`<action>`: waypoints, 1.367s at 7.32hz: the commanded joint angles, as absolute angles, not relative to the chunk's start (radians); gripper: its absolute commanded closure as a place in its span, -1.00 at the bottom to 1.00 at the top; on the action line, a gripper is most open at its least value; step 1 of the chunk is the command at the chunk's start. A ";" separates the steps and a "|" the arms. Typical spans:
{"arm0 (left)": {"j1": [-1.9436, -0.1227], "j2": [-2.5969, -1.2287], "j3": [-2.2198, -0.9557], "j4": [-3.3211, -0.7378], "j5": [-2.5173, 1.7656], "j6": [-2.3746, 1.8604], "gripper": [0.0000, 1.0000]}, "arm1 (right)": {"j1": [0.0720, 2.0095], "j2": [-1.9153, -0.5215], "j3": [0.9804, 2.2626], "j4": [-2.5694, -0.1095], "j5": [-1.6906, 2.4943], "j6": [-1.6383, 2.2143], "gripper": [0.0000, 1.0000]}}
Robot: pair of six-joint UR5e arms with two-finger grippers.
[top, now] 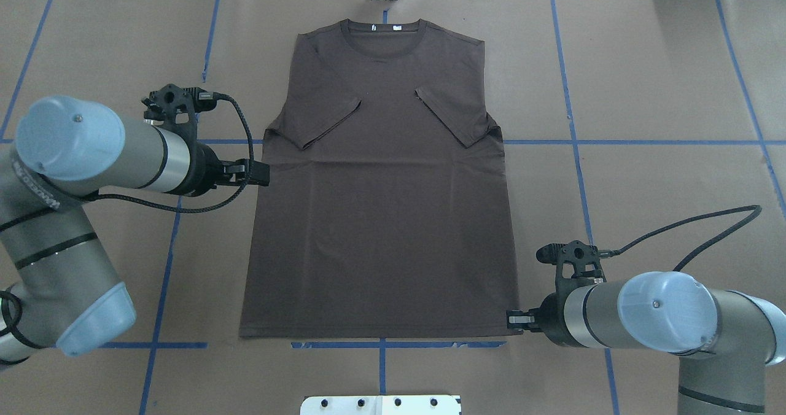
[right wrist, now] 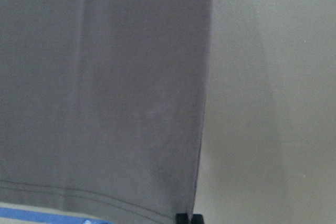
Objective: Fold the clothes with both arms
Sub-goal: 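Grasp both hem corners with the left and right grippers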
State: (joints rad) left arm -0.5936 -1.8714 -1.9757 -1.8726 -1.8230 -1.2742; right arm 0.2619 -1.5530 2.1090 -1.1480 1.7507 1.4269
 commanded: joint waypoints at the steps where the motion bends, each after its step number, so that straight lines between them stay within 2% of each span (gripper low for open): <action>1: -0.430 -1.853 -2.002 -1.808 -1.702 -1.521 -0.98 | 0.267 -1.546 2.134 -1.147 1.759 1.411 1.00; 5: -0.260 -1.784 -2.006 -1.776 -1.615 -1.713 -1.00 | 0.273 -1.543 2.149 -1.147 1.758 1.410 1.00; 8: -0.239 -1.714 -2.060 -1.779 -1.592 -1.659 -1.00 | 0.273 -1.542 2.149 -1.147 1.758 1.410 1.00; 10: -0.213 -1.712 -2.043 -1.778 -1.589 -1.663 -1.00 | 0.276 -1.542 2.149 -1.147 1.758 1.408 1.00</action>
State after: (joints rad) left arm -0.2306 -1.7184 -2.0509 -1.7781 -1.5910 -1.6650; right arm 0.2748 -1.5417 2.1491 -1.1475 1.7579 1.4087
